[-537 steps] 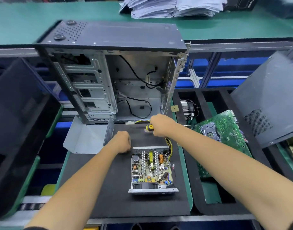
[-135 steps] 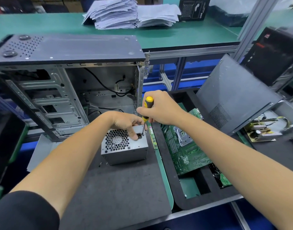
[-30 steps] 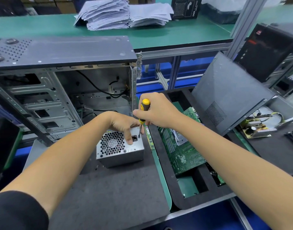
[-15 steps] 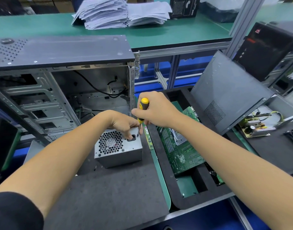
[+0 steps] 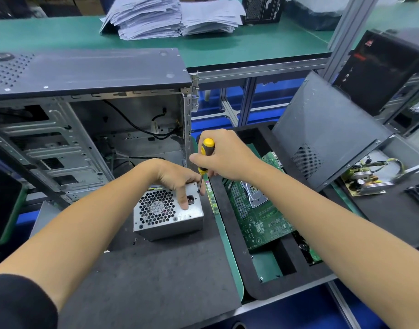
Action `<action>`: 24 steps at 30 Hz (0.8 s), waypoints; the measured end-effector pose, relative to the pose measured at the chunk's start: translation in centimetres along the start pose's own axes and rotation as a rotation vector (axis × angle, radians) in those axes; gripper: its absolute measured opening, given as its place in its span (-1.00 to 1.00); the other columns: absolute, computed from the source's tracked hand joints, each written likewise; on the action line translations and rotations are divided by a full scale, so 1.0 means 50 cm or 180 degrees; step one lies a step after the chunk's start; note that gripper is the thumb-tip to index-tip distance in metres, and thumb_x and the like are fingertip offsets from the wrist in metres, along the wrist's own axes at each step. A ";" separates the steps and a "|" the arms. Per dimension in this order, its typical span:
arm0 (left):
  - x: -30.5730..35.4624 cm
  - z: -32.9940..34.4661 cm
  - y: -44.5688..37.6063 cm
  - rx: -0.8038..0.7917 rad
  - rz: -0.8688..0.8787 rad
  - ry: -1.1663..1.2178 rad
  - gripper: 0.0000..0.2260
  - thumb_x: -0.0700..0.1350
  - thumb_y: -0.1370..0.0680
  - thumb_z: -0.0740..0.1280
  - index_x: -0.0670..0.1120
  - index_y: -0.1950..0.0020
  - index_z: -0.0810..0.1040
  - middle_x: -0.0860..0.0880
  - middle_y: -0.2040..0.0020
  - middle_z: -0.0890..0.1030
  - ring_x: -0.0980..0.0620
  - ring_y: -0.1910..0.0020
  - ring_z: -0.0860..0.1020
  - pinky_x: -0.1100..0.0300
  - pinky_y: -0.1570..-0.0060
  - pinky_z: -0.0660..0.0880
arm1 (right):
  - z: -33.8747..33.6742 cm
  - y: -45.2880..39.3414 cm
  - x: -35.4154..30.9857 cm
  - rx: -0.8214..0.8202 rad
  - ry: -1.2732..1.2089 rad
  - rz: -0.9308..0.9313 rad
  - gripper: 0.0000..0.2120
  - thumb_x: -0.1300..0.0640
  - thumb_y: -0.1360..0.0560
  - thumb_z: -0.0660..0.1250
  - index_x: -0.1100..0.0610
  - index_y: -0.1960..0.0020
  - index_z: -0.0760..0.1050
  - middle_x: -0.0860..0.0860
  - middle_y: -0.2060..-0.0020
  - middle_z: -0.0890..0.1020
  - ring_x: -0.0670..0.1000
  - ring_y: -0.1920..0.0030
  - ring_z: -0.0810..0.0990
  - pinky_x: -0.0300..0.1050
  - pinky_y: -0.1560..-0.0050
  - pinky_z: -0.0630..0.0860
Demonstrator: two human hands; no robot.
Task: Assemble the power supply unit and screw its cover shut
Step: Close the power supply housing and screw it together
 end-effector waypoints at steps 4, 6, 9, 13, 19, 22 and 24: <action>0.012 0.003 0.004 0.0153 0.0065 -0.0243 -0.51 -0.29 -0.40 0.50 -0.08 -0.26 0.41 -0.11 -0.15 0.45 0.15 0.19 0.50 0.35 0.23 0.46 | 0.001 -0.002 0.000 0.0029 0.0009 -0.0011 -0.74 0.10 -0.47 0.41 0.31 0.16 0.49 0.19 0.30 0.63 0.11 0.33 0.64 0.11 0.20 0.60; 0.019 0.008 0.010 0.0170 0.0046 -0.0240 -0.52 -0.31 -0.40 0.49 -0.08 -0.24 0.41 -0.21 -0.17 0.45 -0.02 0.17 0.47 0.19 0.19 0.49 | 0.003 -0.003 -0.001 0.0032 -0.0037 -0.0030 -0.76 0.11 -0.47 0.40 0.29 0.17 0.49 0.14 0.34 0.62 0.04 0.39 0.64 0.07 0.22 0.61; 0.023 0.014 0.018 0.0130 0.0055 -0.0130 -0.54 -0.34 -0.40 0.47 -0.09 -0.22 0.41 -0.21 -0.04 0.45 -0.08 0.17 0.44 0.13 0.22 0.48 | 0.008 -0.003 -0.003 0.0007 -0.0054 -0.0043 -0.79 0.11 -0.47 0.40 0.26 0.19 0.48 0.12 0.35 0.62 -0.03 0.43 0.64 0.04 0.25 0.62; 0.013 0.016 0.020 0.0169 0.0036 -0.0076 -0.53 -0.34 -0.41 0.47 -0.11 -0.24 0.40 -0.36 -0.15 0.46 -0.14 0.07 0.46 -0.03 0.01 0.49 | 0.013 0.000 -0.006 -0.0037 -0.0050 -0.0048 -0.78 0.12 -0.46 0.40 0.28 0.18 0.48 0.15 0.34 0.63 -0.07 0.47 0.63 0.01 0.29 0.61; 0.008 0.014 0.020 0.0188 0.0015 0.0101 -0.53 -0.35 -0.41 0.46 -0.13 -0.25 0.39 -0.19 -0.05 0.45 -0.06 0.07 0.44 0.01 -0.01 0.47 | 0.010 0.006 -0.013 0.0017 0.0005 -0.0050 -0.77 0.11 -0.46 0.40 0.27 0.18 0.49 0.16 0.33 0.63 0.10 0.33 0.64 0.10 0.22 0.60; 0.008 0.015 0.016 0.0101 -0.0015 0.0164 -0.54 -0.37 -0.42 0.45 -0.16 -0.25 0.38 -0.13 -0.02 0.45 0.00 0.11 0.45 0.16 0.08 0.47 | 0.005 0.010 -0.015 0.0026 0.0023 -0.0052 -0.76 0.10 -0.46 0.41 0.29 0.17 0.49 0.17 0.31 0.62 0.13 0.28 0.64 0.12 0.18 0.59; 0.005 0.011 0.013 0.0050 -0.0024 0.0209 -0.57 -0.38 -0.44 0.42 -0.17 -0.25 0.38 -0.10 0.02 0.47 0.03 0.14 0.47 0.20 0.11 0.48 | 0.003 0.012 -0.016 0.0030 0.0019 -0.0057 -0.76 0.10 -0.46 0.40 0.29 0.17 0.50 0.17 0.31 0.62 0.14 0.27 0.64 0.13 0.17 0.59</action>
Point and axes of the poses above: each hand's wrist, its own y-axis away from the middle knuckle, its own z-axis out of the palm, x = y × z, the point moved 2 cm from there along -y, towards the middle knuckle
